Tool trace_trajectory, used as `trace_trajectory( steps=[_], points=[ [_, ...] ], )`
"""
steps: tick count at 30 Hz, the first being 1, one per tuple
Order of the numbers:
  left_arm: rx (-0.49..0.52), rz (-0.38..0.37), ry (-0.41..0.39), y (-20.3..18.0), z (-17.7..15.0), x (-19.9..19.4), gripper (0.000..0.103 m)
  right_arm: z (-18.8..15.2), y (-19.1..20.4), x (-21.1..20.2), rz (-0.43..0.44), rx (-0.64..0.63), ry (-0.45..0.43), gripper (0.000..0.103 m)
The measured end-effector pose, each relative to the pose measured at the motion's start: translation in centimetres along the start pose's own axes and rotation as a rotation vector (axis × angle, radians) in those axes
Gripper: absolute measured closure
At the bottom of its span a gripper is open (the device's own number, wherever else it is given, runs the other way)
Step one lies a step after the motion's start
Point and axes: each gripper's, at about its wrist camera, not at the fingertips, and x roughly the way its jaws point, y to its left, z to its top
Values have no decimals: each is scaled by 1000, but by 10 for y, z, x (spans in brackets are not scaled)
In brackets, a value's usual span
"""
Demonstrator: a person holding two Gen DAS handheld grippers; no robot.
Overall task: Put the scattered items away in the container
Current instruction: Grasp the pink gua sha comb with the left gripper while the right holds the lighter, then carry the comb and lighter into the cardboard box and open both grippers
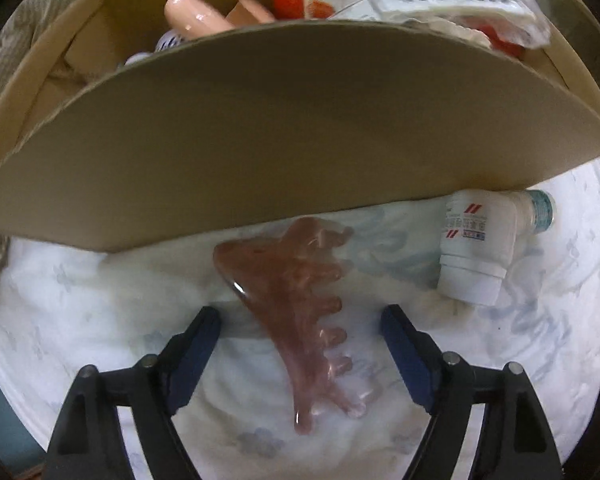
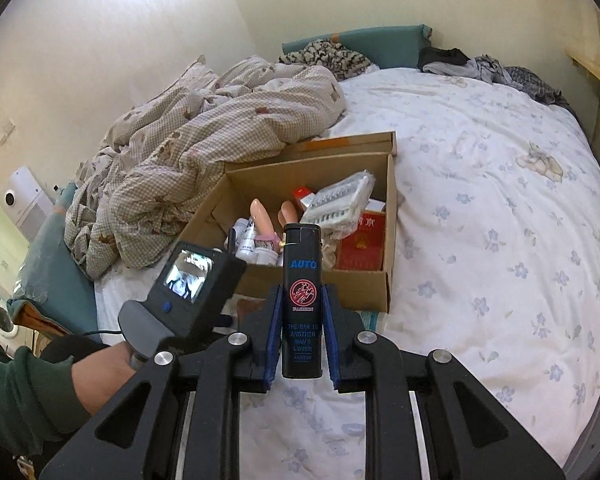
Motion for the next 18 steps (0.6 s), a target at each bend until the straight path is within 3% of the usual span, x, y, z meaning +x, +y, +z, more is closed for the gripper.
trace_trajectory(
  steps=[3, 8, 14, 18],
  points=[
    [13, -11, -17, 0, -2, -10, 66, 1, -1, -3, 6, 8, -15, 82],
    [34, -35, -18, 2, -19, -27, 68, 4, -5, -6, 12, 27, -29, 82],
    [85, -74, -130, -5, -40, -85, 68, 4, -8, -10, 22, 41, -38, 82],
    [142, -51, -238, -9, -51, -122, 68, 3, -10, -10, 30, 60, -37, 82]
  ],
)
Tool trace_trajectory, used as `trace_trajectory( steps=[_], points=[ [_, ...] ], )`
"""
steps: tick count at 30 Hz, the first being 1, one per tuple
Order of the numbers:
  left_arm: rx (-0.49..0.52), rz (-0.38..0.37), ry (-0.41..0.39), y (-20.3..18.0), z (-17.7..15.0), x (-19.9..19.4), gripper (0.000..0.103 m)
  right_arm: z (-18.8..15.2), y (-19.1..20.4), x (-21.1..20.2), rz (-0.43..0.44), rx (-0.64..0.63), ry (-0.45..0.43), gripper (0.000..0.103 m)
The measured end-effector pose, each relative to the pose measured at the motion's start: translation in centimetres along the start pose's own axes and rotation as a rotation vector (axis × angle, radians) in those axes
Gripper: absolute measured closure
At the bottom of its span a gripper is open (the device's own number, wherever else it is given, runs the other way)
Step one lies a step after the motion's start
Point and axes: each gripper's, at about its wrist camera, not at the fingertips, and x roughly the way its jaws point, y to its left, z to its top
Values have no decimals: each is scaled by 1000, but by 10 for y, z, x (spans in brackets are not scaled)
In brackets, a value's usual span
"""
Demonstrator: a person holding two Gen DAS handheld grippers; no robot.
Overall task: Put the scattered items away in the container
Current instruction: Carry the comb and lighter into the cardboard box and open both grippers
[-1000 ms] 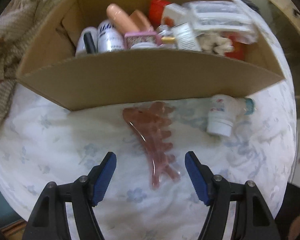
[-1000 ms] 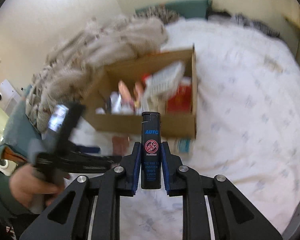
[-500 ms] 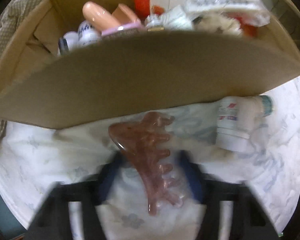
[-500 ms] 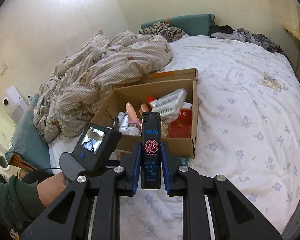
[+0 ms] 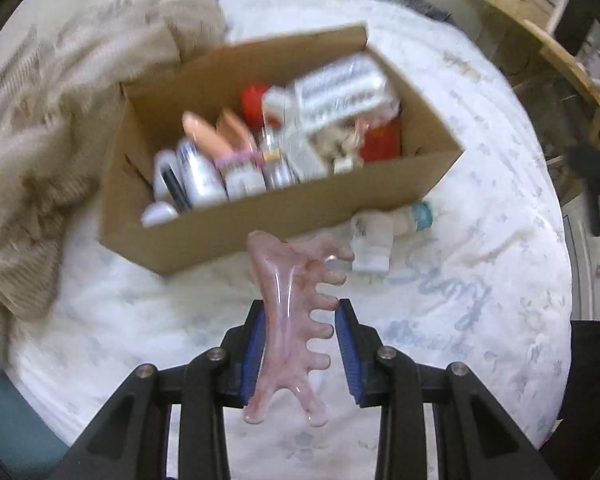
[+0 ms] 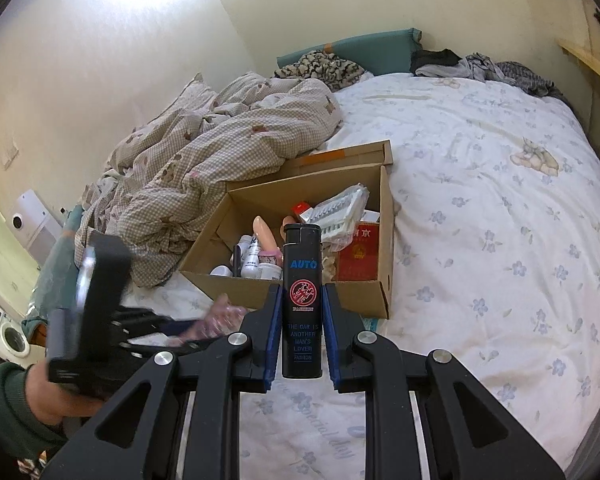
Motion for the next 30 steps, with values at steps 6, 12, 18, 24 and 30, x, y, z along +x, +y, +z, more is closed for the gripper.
trace_trajectory(
  steps=[6, 12, 18, 24, 30],
  points=[
    [-20, -12, -114, 17, 38, -23, 68, -2, -8, 4, -2, 33, 4, 82],
    [-81, -35, -141, 34, 67, -16, 68, -11, -6, 23, 20, 39, 60, 82],
    [-98, -39, -193, 46, 91, -3, 68, 6, -18, 32, 54, 98, 56, 82],
    [-128, -48, -209, 60, 103, 16, 68, 29, -22, 61, 17, 59, 88, 82],
    [-196, -101, -175, 80, 108, 35, 68, 47, -16, 109, 16, 19, 134, 82]
  ],
)
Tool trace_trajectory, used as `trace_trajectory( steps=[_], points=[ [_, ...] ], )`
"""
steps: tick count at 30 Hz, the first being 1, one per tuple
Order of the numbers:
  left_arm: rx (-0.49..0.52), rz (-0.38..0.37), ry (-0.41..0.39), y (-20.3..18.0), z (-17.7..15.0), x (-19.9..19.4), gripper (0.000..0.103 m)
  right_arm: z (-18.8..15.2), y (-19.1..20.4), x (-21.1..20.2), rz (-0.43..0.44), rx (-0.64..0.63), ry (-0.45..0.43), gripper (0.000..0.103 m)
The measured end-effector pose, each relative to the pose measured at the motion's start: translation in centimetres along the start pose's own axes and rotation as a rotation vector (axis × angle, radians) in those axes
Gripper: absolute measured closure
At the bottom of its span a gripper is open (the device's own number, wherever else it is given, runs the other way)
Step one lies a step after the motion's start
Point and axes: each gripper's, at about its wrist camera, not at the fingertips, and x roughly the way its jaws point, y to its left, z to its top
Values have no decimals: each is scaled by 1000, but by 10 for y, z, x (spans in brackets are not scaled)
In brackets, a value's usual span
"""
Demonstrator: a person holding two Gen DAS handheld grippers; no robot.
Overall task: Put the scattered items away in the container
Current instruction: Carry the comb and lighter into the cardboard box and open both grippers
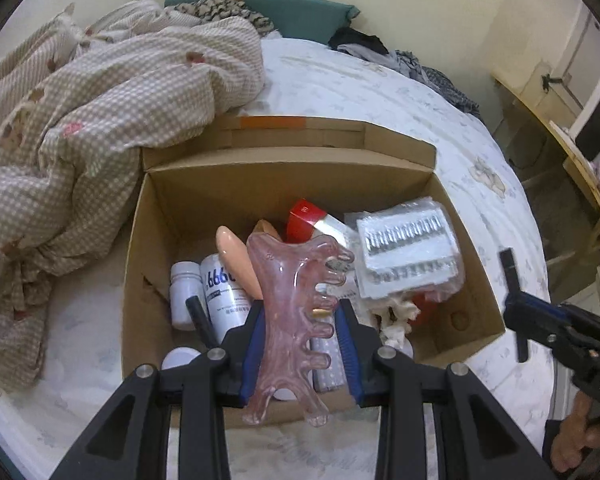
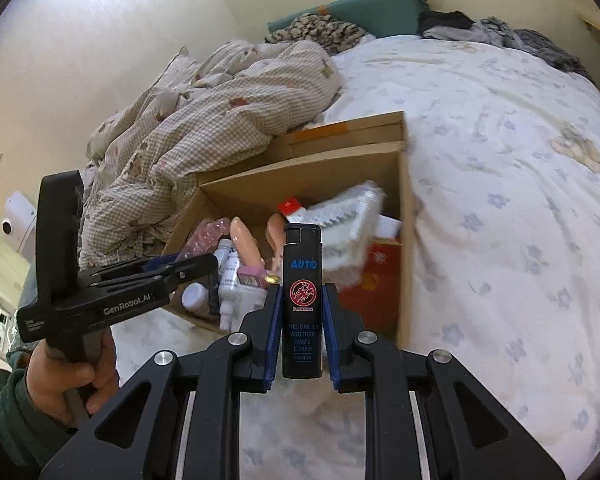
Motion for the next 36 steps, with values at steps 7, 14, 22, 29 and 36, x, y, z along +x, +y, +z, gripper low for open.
trace_trajectory(
  steps=[7, 14, 22, 29, 36],
  points=[
    [-134, -18, 59, 29, 4, 14, 44, 11, 1, 31, -62, 6, 38, 54],
    [-107, -118, -10, 19, 1, -9, 38, 7, -16, -14, -56, 40, -74, 47],
    [142, -165, -38, -49, -20, -29, 38, -58, -52, -14, -149, 155, 75, 47],
    [154, -136, -32, -54, -23, -27, 38, -90, -46, 45, -178, 154, 200, 48],
    [121, -116, -28, -43, -24, -27, 38, -94, -38, 72, -173, 199, 180, 39]
  ],
)
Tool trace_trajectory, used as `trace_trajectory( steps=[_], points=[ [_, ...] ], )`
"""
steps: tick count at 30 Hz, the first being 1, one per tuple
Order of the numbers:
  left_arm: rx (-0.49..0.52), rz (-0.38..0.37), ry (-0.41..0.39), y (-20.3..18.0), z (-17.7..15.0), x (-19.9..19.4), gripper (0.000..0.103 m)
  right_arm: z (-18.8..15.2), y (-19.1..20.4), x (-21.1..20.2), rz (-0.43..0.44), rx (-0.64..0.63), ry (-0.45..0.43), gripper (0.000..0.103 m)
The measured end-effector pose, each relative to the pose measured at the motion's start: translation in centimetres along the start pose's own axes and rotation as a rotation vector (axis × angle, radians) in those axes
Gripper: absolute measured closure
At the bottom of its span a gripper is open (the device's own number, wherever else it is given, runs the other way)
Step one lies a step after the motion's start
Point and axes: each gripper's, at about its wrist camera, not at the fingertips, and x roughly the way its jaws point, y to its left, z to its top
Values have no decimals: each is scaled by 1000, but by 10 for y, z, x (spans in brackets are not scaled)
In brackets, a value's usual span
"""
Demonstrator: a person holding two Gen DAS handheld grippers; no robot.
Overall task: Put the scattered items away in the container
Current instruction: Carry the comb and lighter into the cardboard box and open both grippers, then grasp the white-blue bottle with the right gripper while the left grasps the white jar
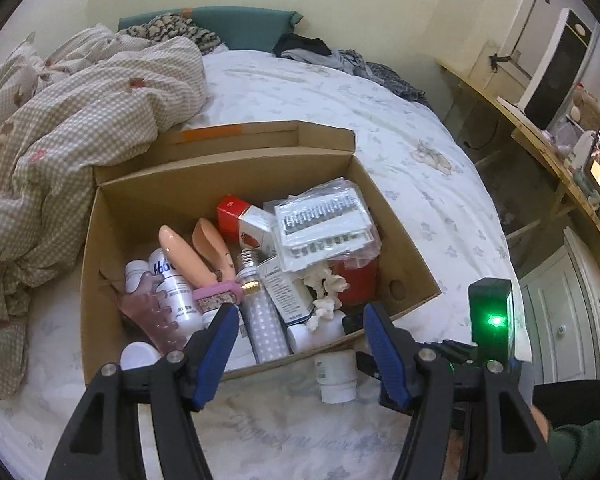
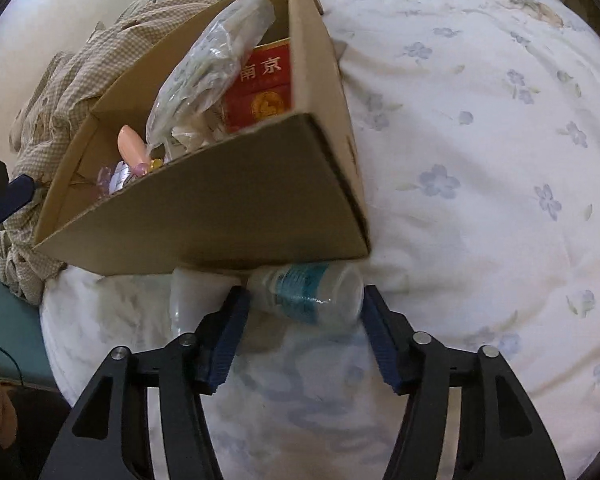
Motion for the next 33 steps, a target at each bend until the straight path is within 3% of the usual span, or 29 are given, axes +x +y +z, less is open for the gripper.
trace_trajectory(
  steps=[2, 3, 9, 13, 16, 22, 25, 32, 33],
  points=[
    [-5, -12, 6, 1, 0, 1, 38, -1, 7, 0, -18, -24, -11, 39],
    [-4, -19, 12, 1, 0, 1, 38, -1, 10, 0, -27, -36, -16, 45],
    [2, -81, 117, -8, -17, 10, 38, -11, 9, -20, 3, -65, 4, 45],
    [57, -57, 125, -23, -28, 5, 37, -15, -10, -61, 36, -1, -16, 45],
    [85, -88, 164, -35, -36, 12, 38, -14, -28, -97, 85, 96, -63, 45],
    [138, -11, 287, -54, -56, 50, 38, -11, -52, -160, 175, 183, -225, 45],
    [156, 68, 334, -58, -61, 73, 38, -5, -60, -176, 236, 228, -271, 45],
    [80, 155, 342, -64, -59, 116, 38, 18, -51, -190, 352, 240, -333, 45],
    [78, 175, 349, -65, -60, 122, 44, 20, -51, -189, 375, 252, -332, 45]
  ],
)
